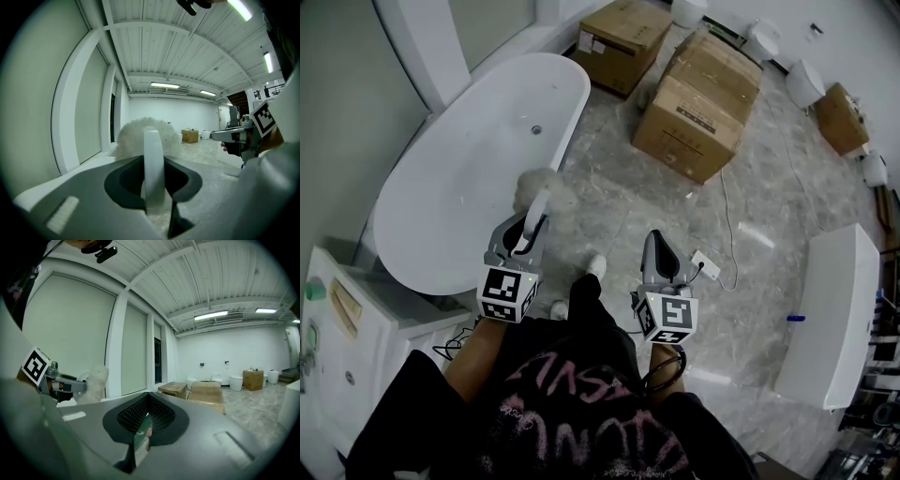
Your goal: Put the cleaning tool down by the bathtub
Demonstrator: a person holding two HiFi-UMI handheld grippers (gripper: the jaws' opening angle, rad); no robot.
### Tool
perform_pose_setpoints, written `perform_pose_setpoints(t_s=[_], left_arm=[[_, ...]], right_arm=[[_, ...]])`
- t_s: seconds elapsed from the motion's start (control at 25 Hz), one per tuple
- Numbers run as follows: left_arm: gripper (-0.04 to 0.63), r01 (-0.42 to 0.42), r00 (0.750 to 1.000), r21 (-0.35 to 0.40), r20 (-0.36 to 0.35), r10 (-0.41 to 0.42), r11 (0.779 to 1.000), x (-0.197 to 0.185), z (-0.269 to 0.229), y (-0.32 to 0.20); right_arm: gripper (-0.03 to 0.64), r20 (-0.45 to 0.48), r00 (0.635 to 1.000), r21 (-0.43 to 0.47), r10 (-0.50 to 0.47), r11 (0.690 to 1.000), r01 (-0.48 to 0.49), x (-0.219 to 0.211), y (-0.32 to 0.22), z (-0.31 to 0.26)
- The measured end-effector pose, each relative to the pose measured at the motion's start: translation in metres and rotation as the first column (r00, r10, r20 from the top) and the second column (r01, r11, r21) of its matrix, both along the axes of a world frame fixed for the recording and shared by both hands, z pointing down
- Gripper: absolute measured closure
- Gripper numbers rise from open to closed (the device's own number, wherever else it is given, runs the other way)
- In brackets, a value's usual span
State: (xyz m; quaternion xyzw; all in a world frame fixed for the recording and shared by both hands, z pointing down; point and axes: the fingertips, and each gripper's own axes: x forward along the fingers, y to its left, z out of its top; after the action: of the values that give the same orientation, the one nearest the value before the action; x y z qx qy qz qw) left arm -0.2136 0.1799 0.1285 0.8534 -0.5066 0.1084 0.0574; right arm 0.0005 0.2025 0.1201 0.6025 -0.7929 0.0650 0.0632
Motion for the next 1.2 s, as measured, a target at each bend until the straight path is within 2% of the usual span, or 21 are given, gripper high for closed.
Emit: perform_pose_setpoints(t_s=[0.56, 0.88, 1.2], left_arm=[[0.515, 0.006, 1.000, -0.047, 0.017, -0.005, 0.999, 0.006, 0.015, -0.031], [0.515, -0.004, 1.000, -0.098, 0.028, 0.007, 0.995, 0.031, 0.034, -0.075], [0.515, -0.012, 0.999, -0.168, 0.039, 0.019, 0.986, 0.065, 0.059, -0.140]], right_arm=[[0.595, 0.028, 1.000, -0.031, -0.012, 0.999, 0.013, 0.004, -0.040, 0.020], [0.594, 0.036, 0.999, -0.078, -0.002, 0.997, 0.005, 0.028, -0.084, 0.039], [0.594, 0.046, 0.999, -0.143, 0.015, 0.990, -0.008, 0.063, -0.149, 0.064]])
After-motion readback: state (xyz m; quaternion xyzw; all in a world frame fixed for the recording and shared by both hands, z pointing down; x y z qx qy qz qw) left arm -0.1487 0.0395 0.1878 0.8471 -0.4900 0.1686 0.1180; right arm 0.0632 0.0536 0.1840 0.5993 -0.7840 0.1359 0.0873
